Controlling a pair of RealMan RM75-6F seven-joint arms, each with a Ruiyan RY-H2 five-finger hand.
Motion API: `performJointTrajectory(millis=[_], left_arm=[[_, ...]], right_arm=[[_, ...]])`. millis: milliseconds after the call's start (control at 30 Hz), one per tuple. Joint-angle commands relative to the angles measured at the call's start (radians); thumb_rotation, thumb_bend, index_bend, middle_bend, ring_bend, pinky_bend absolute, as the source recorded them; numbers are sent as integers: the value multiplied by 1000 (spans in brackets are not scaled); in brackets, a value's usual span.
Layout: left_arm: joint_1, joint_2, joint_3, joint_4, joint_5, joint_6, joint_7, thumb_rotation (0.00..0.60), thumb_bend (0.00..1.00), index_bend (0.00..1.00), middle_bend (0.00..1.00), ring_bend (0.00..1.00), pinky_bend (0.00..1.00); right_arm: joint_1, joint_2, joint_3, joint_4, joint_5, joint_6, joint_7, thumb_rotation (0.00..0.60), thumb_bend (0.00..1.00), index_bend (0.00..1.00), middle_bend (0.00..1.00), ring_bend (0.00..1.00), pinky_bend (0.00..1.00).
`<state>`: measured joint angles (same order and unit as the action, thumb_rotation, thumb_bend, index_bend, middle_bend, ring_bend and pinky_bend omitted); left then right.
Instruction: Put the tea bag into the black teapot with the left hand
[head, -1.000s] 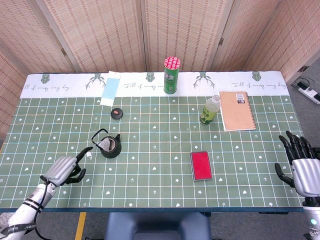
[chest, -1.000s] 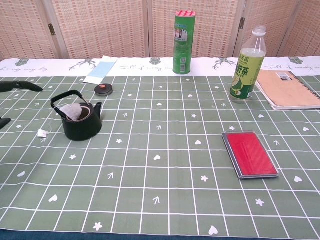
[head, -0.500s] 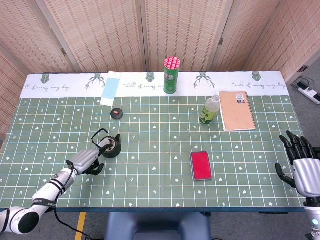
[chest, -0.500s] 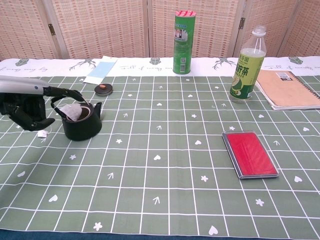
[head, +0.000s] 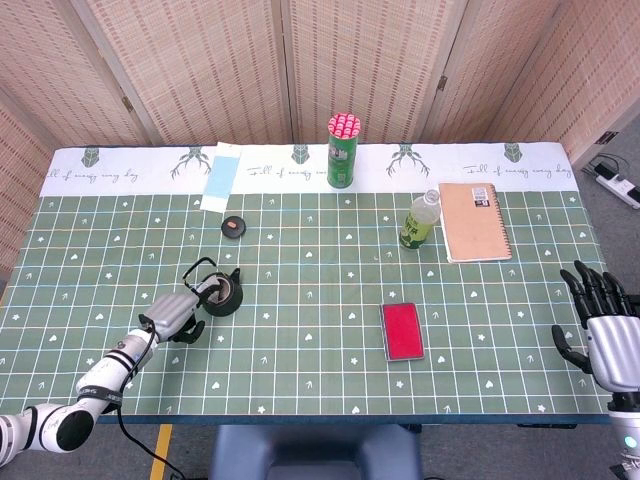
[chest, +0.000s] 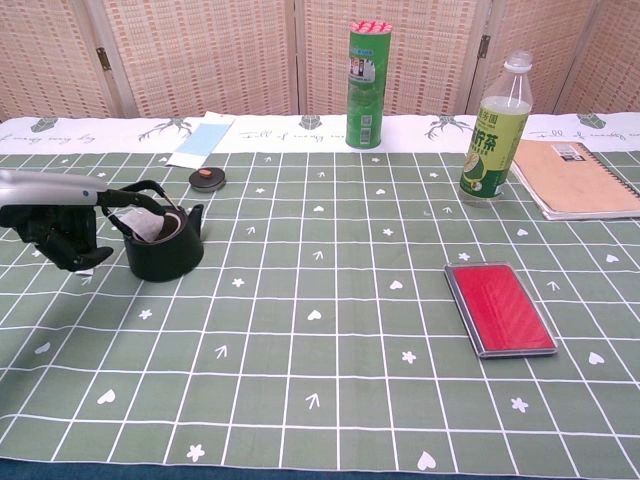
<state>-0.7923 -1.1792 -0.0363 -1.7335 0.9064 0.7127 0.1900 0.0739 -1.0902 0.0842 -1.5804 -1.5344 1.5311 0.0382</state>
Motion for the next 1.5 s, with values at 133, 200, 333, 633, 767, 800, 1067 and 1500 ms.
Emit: performJointTrajectory(millis=[133,200,333,633,767,800,1067,1500], left_arm=[[-1,-5,12,24,-10,0,6,600,592,0,1000,1000,1000],[-1,-7,19,31,-8,2,15,600,592,0,1000,1000,1000],[2,-7,25,32,-1,19,27,600,592,3,1000,1000,1000],[6,-30,52,52,-3,29,63,600,592,16,1000,1000,1000],[5,-51,57,71,-5,27,72,600,592,17,1000,1000,1000],[5,-56,59,75,-5,27,76,600,592,17,1000,1000,1000],[0,-97,63,103,-5,41,107,600,592,19,1000,1000,1000],[34,-92,14,82,87,142,61,600,592,4,1000,1000,1000]], right_arm=[[3,-2,2,1,5,-5,-3,600,450,0,0,0,0],[2,-2,1,-1,4,-4,-5,600,450,0,0,0,0],[2,-2,1,-2,5,-3,-7,600,449,0,0,0,0],[1,-1,0,-4,2,-1,-4,600,450,0,0,0,0],[1,1,-1,-4,2,-2,-1,600,450,0,0,0,0],[2,1,-2,-4,2,-4,0,600,450,0,0,0,0],[5,4,-3,-4,1,-11,7,600,450,0,0,0,0],[9,4,-6,-3,0,-18,7,600,450,0,0,0,0]])
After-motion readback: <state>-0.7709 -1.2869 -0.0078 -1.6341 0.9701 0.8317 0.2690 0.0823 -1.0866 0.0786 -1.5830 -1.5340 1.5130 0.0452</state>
